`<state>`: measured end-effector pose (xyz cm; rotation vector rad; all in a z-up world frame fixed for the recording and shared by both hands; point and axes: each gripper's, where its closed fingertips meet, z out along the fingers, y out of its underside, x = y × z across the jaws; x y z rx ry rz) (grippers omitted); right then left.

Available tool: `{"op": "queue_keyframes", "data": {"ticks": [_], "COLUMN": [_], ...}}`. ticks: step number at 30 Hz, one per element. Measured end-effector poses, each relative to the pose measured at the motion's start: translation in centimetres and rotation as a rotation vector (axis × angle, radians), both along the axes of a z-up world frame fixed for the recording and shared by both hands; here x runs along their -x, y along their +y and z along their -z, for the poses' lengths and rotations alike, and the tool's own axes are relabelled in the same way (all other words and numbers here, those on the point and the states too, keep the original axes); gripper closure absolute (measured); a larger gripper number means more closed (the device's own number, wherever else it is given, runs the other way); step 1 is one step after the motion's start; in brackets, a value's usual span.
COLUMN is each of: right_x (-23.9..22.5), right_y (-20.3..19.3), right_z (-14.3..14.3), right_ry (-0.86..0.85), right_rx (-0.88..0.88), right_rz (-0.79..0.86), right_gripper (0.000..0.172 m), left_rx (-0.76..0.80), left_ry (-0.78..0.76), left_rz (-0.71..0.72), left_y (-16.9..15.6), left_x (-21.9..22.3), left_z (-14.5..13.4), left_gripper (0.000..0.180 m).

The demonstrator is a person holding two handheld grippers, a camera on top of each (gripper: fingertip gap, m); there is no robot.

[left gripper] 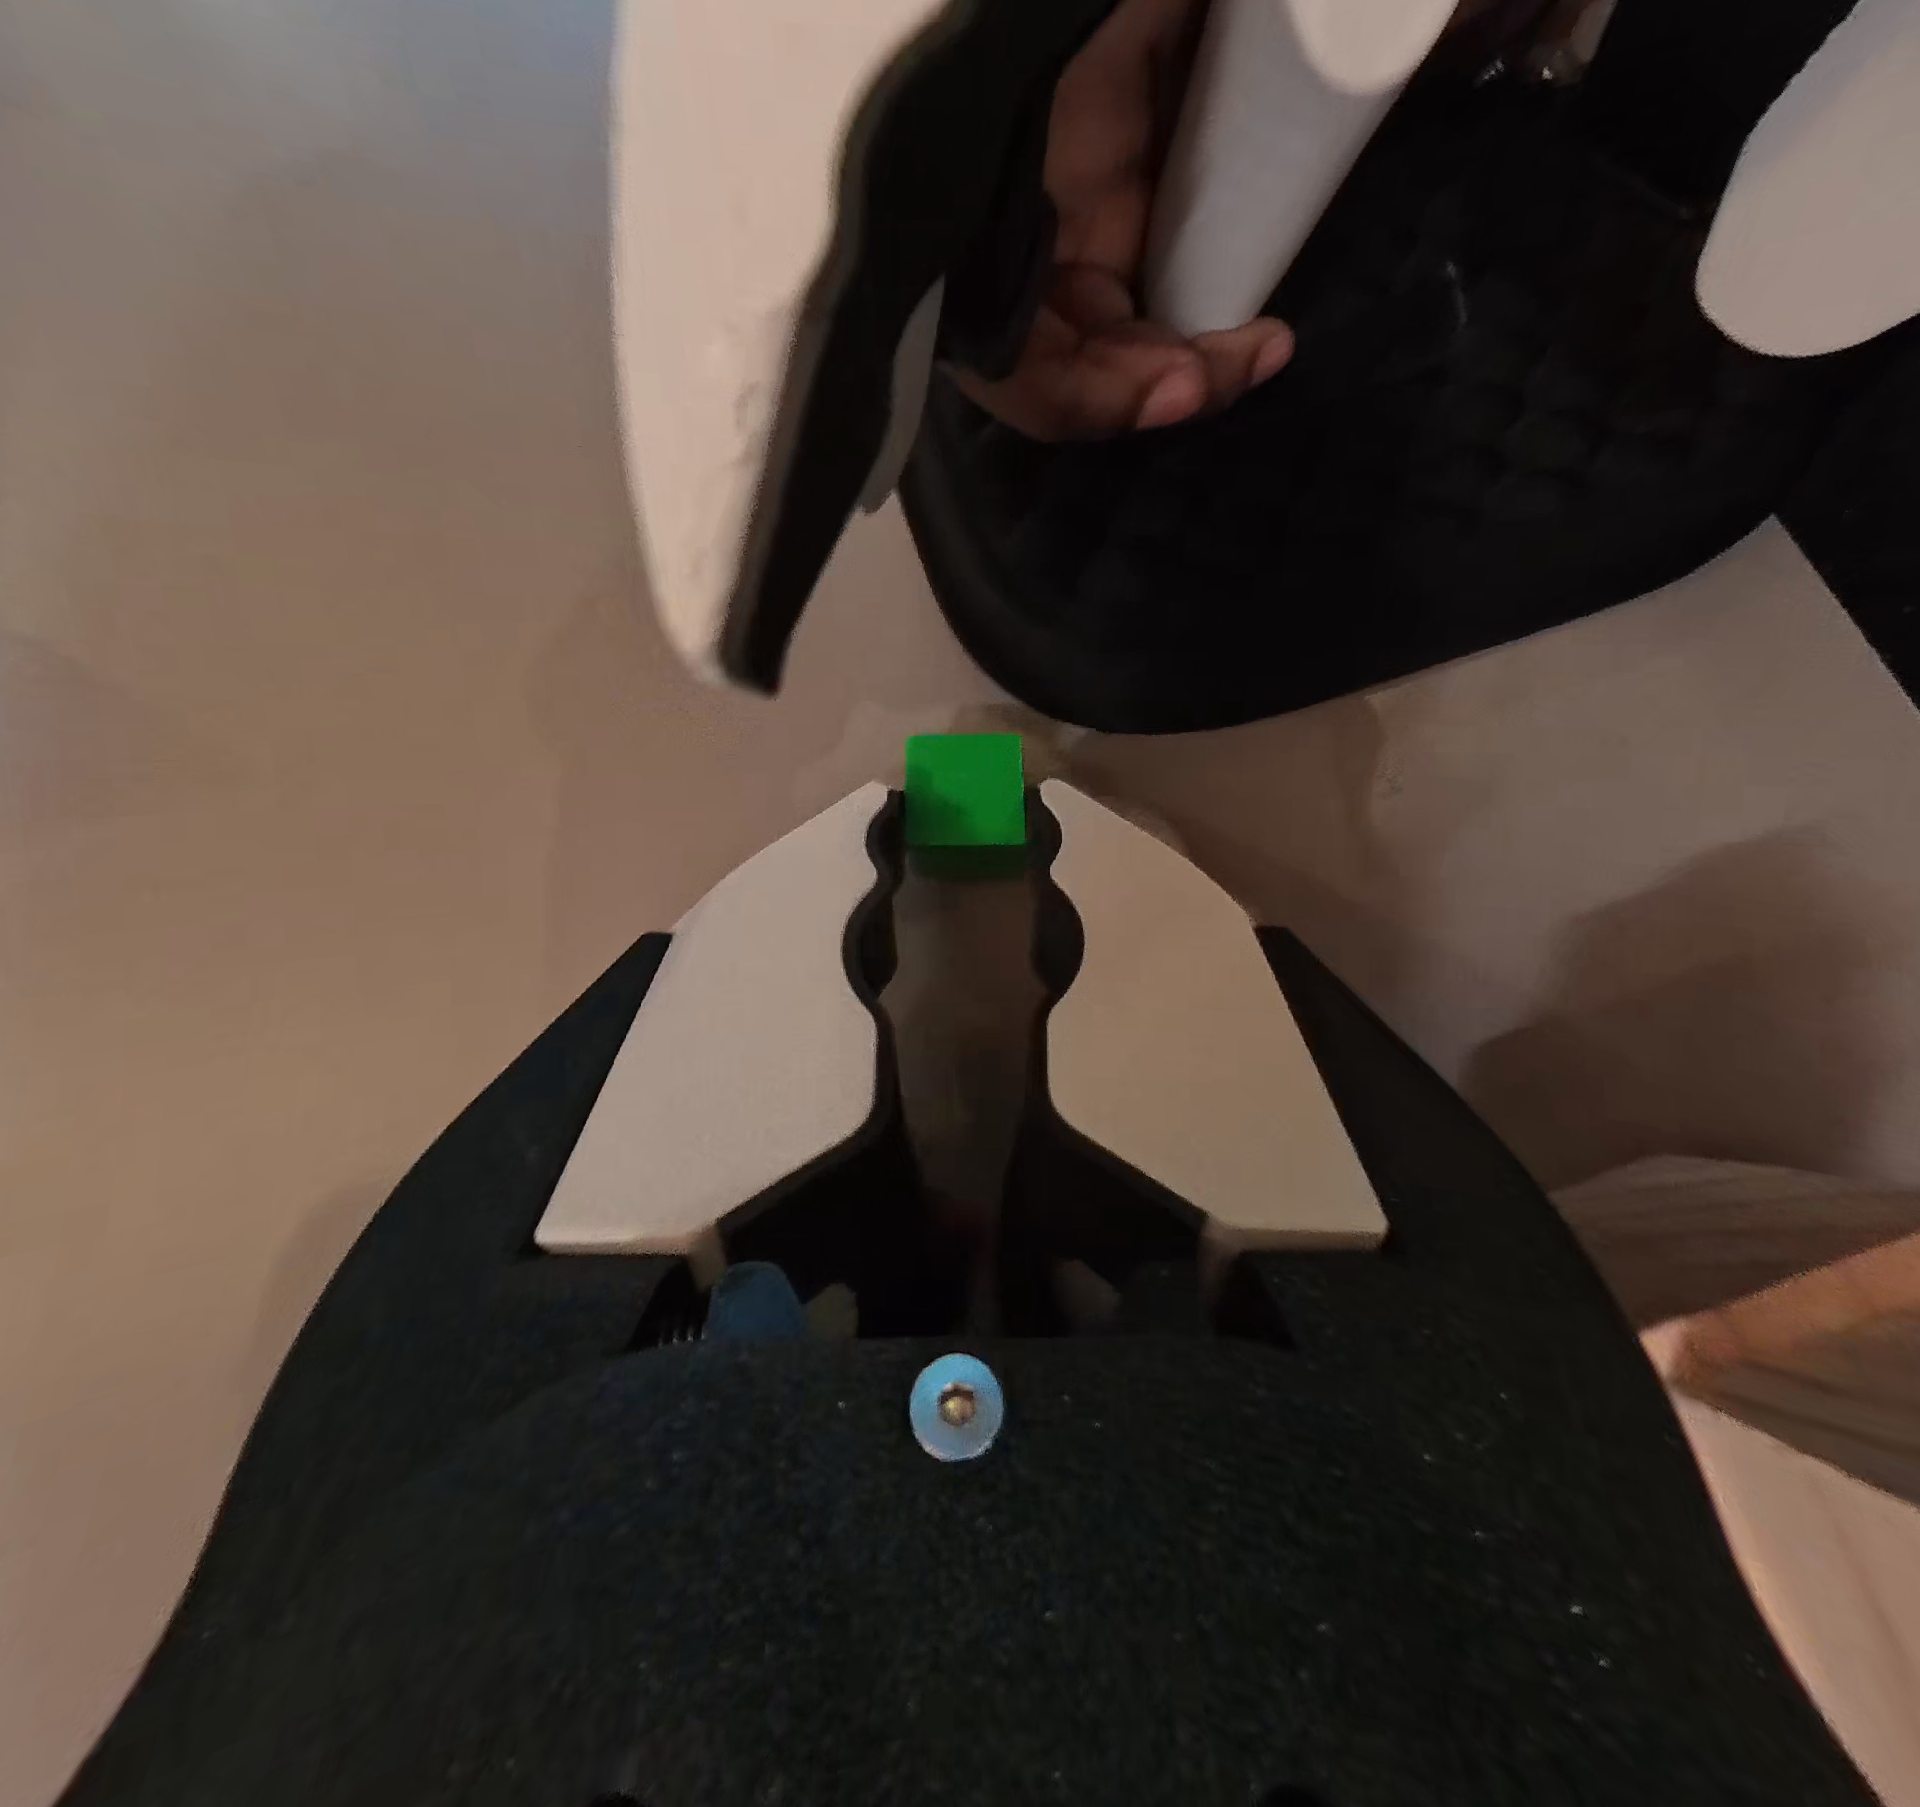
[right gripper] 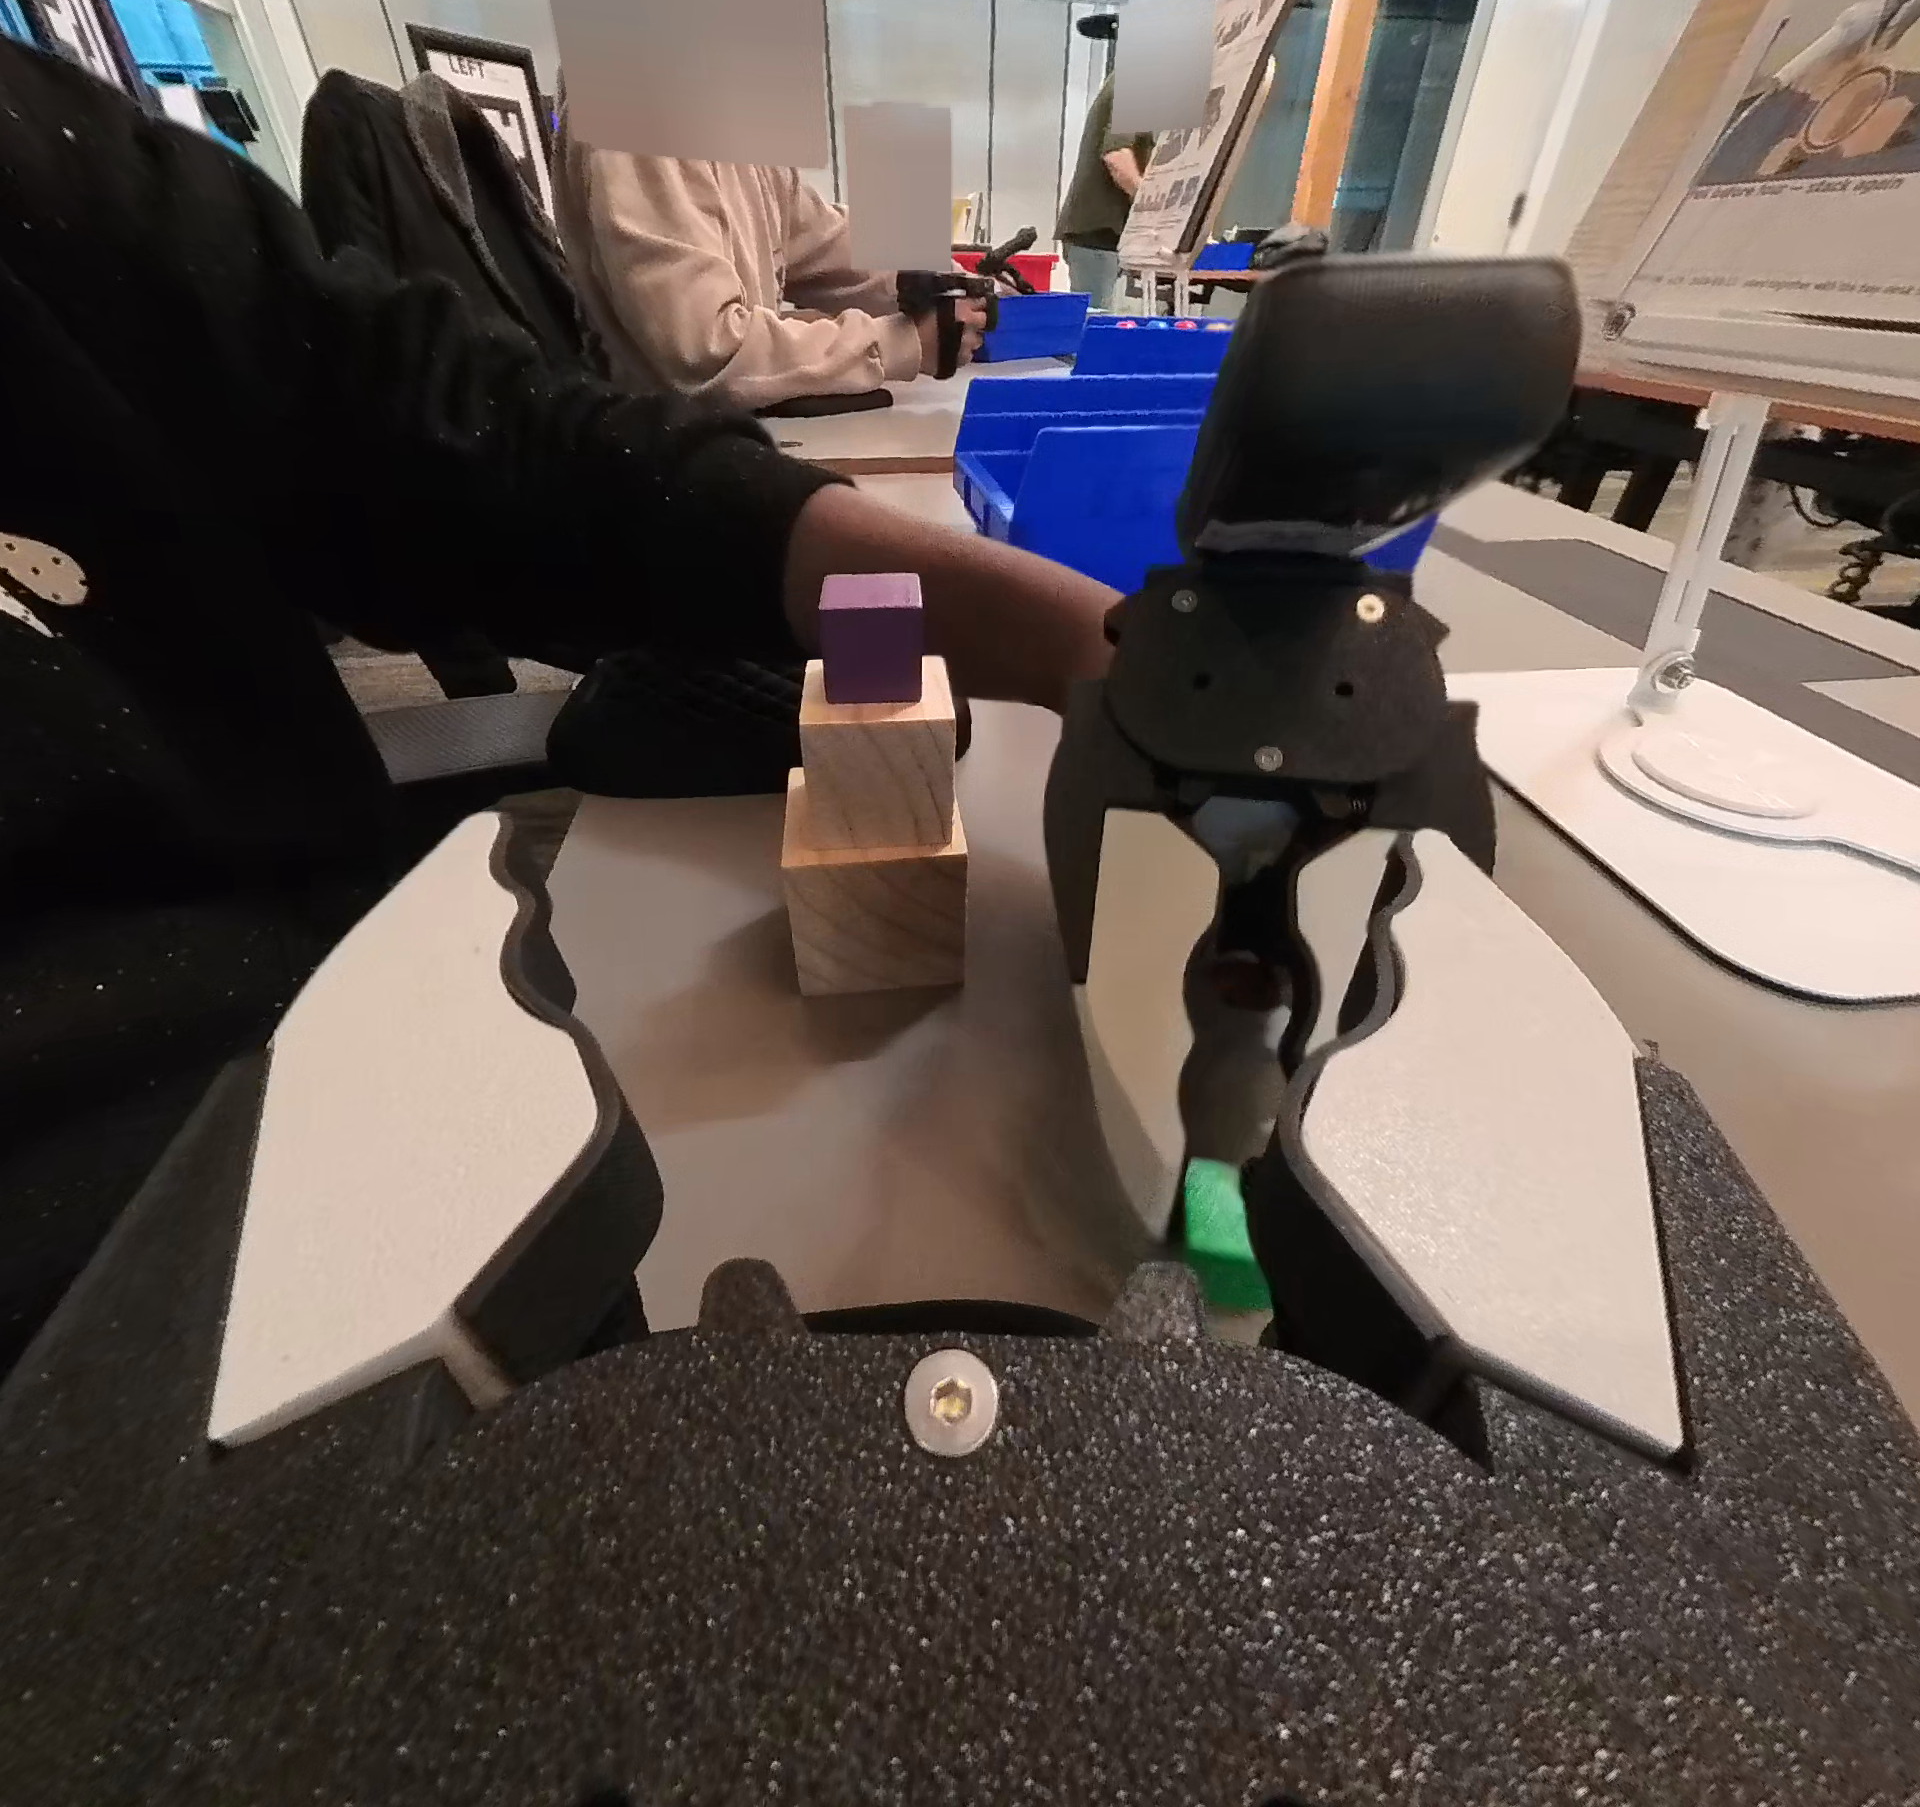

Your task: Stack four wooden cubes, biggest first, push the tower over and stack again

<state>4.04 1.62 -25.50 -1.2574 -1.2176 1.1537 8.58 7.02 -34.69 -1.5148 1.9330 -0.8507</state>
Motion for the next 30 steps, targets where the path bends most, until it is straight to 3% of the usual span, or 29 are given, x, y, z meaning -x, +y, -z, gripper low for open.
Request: {"op": "queue_keyframes", "data": {"ticks": [8,17,22,30], "right_x": [0.0,0.2,0.2,0.1], "right_y": [0.0,-0.1,-0.1,-0.1], "right_z": [0.0,0.2,0.3,0.2], "right_ry": [-0.002,-0.02,-0.022,-0.019], "right_rx": [0.004,0.008,0.009,0.008], "right_rz": [-0.006,-0.012,-0.013,-0.015], "right_gripper": [0.03,0.034,0.035,0.035], "left_rx": [-0.082,-0.135,-0.094,-0.077], "left_ry": [-0.005,-0.056,-0.091,-0.083], "left_rz": [-0.16,-0.208,-0.211,-0.242], "left_y": [1.4,-3.6,-6.3,-6.8], "left_x": [6.6,11.7,11.7,11.5], "left_z": [-6.3,-13.2,-14.1,-12.9], "left_gripper": [0.16,0.159,0.159,0.159]}}
